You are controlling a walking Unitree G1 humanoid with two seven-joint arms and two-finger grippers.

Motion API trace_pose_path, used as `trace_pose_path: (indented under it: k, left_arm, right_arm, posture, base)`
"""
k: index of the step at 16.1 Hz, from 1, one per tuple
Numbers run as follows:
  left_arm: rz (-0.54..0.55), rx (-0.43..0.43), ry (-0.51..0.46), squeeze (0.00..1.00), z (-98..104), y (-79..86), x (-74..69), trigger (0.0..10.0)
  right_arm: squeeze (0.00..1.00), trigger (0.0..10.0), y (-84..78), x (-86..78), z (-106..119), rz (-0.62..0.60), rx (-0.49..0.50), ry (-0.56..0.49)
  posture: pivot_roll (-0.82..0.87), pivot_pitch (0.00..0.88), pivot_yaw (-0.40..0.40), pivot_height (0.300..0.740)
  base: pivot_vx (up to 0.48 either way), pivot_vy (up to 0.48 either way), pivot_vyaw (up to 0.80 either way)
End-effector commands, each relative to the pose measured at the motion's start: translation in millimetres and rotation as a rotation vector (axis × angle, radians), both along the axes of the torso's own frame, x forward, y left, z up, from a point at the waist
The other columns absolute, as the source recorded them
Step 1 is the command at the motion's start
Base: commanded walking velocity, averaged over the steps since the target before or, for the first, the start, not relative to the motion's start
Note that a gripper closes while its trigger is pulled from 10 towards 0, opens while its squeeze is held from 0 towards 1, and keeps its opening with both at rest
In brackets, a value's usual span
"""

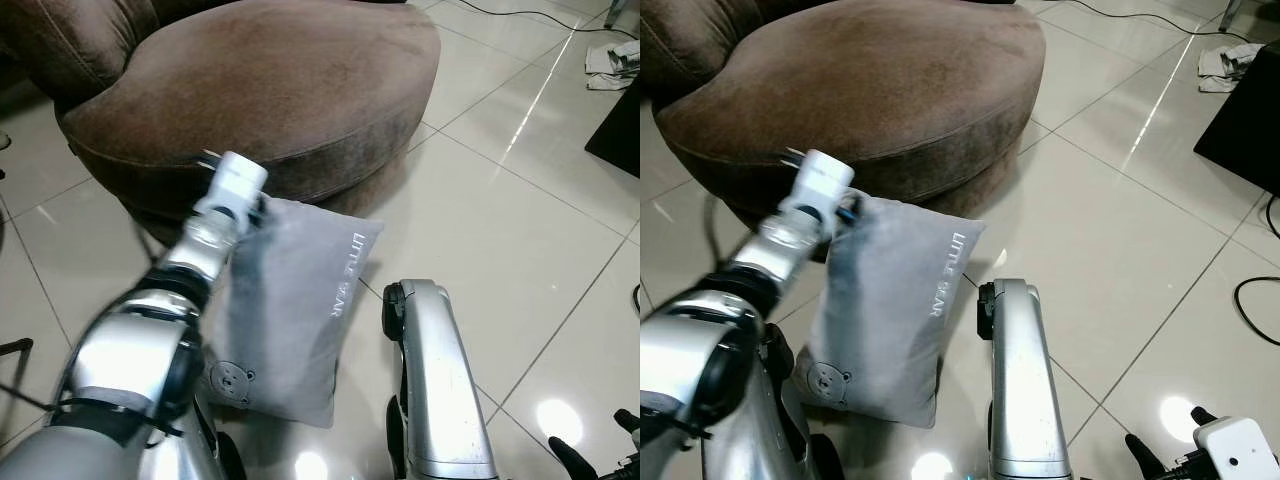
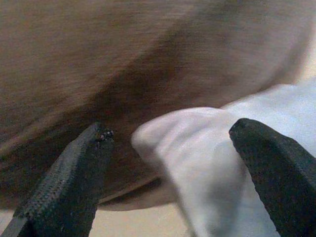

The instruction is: Move the pillow to the sofa from floor

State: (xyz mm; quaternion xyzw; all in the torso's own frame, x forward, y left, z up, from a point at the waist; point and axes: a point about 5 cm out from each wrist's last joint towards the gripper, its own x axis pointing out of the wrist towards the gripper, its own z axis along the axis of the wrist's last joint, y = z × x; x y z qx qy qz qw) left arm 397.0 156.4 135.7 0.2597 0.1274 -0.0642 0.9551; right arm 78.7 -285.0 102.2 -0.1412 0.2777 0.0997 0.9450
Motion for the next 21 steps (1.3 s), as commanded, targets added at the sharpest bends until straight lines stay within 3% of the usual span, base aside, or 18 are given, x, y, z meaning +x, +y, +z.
trace_pose_path:
  k: [1, 3, 7, 10, 11, 12, 14, 17, 20, 21]
  left_arm:
    - [-0.031, 0.055, 0.033, 0.00, -2.3, -1.0, -0.5, 10.0]
    - [-0.092, 0.147, 0.054, 0.00, -4.7, -10.4, -1.1, 10.0]
    - [-0.094, 0.272, 0.037, 0.02, -10.7, -14.3, -3.6, 10.0]
    - [-0.114, 0.284, 0.068, 0.10, -19.4, -18.3, -7.5, 10.0]
    - [-0.116, 0.289, 0.068, 0.08, -19.8, -18.7, -7.6, 10.0]
    - [-0.139, 0.308, 0.079, 0.00, -21.1, -21.1, -8.2, 10.0]
    - [-0.189, 0.383, 0.089, 0.00, -19.1, -23.9, -7.3, 10.0]
    - [-0.274, 0.392, 0.093, 0.00, -12.0, -31.2, -4.7, 10.0]
    - [-0.368, 0.474, 0.115, 0.00, -16.1, -37.8, -7.5, 10.0]
    - [-0.371, 0.479, 0.103, 0.15, -15.1, -39.6, -7.1, 10.0]
  right_arm:
    - [0.00, 10.0, 0.7, -5.3, -1.6, 0.002, 0.003, 0.018]
    - [0.00, 10.0, 0.6, -8.5, -0.8, -0.004, 0.001, 0.019]
    - [0.00, 10.0, -1.3, -19.4, 1.4, -0.021, -0.008, 0.038]
    - [0.00, 10.0, -2.0, -24.5, 4.3, -0.023, -0.013, 0.049]
    - [0.00, 10.0, -2.2, -25.2, 4.5, -0.023, -0.013, 0.052]
    - [0.00, 10.0, -3.0, -26.9, 5.5, -0.021, -0.016, 0.058]
    - [0.00, 10.0, -4.6, -30.2, 8.1, -0.019, -0.022, 0.065]
    - [0.00, 10.0, -4.7, -34.2, 8.5, -0.036, -0.022, 0.062]
    - [0.00, 10.0, -3.0, -35.9, 7.4, -0.036, -0.014, 0.065]
    - [0.00, 10.0, -2.4, -36.0, 7.4, -0.035, -0.012, 0.066]
  posture:
    - [-0.59, 0.165, 0.062, 0.310]
    - [-0.61, 0.166, 0.069, 0.310]
    - [-0.63, 0.182, 0.069, 0.310]
    - [-0.64, 0.198, 0.061, 0.310]
    - [-0.64, 0.201, 0.059, 0.310]
    - [-0.65, 0.207, 0.054, 0.310]
    - [-0.65, 0.213, 0.048, 0.310]
    - [-0.66, 0.213, 0.062, 0.310]
    - [-0.65, 0.220, 0.062, 0.310]
    - [-0.65, 0.221, 0.060, 0.310]
  base:
    - [0.000, 0.000, 0.00]
    - [0.000, 0.000, 0.00]
    - [0.000, 0.000, 0.00]
    - [0.000, 0.000, 0.00]
    - [0.000, 0.000, 0.00]
    - [0.000, 0.000, 0.00]
    - [0.000, 0.000, 0.00]
    - [0.000, 0.000, 0.00]
    - [0.000, 0.000, 0.00]
    - [0.000, 0.000, 0.00]
